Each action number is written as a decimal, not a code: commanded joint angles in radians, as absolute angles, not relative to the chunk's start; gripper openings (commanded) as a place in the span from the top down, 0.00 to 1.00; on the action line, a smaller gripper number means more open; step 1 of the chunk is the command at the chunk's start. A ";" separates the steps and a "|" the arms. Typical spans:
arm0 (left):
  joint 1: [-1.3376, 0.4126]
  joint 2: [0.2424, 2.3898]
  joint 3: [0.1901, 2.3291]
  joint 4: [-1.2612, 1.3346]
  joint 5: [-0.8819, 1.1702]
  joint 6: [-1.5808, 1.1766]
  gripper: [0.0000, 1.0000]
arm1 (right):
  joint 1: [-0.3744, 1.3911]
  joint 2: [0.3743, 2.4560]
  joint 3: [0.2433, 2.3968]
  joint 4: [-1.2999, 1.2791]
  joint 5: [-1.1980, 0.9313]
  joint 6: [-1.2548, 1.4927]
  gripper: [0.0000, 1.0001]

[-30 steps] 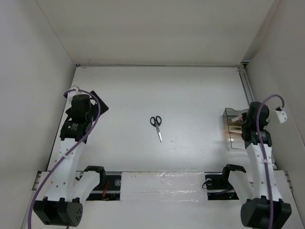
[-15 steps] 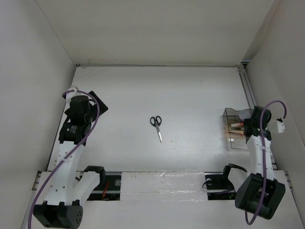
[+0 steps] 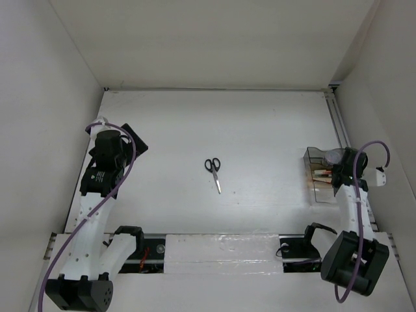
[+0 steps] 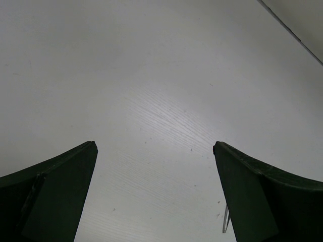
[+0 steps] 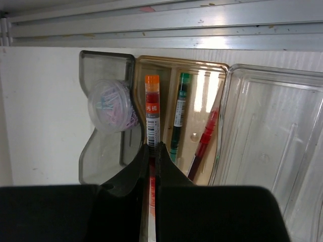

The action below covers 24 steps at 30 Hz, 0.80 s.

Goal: Sort the stationery into containers
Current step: Place the stationery into the container

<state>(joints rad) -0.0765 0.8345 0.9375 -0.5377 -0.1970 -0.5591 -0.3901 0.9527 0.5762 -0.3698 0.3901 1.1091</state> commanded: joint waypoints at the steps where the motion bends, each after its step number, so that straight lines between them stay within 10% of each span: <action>1: -0.074 0.821 0.936 -0.500 -0.192 -0.552 0.00 | -0.399 0.971 0.574 -0.336 0.425 1.134 1.00; 14: -0.083 0.821 0.936 -0.491 -0.161 -0.543 0.00 | -0.408 0.974 0.525 -0.308 0.437 1.123 0.90; 24: -0.083 0.821 0.936 -0.491 -0.143 -0.534 0.00 | -0.408 0.954 0.506 -0.262 0.397 1.074 0.38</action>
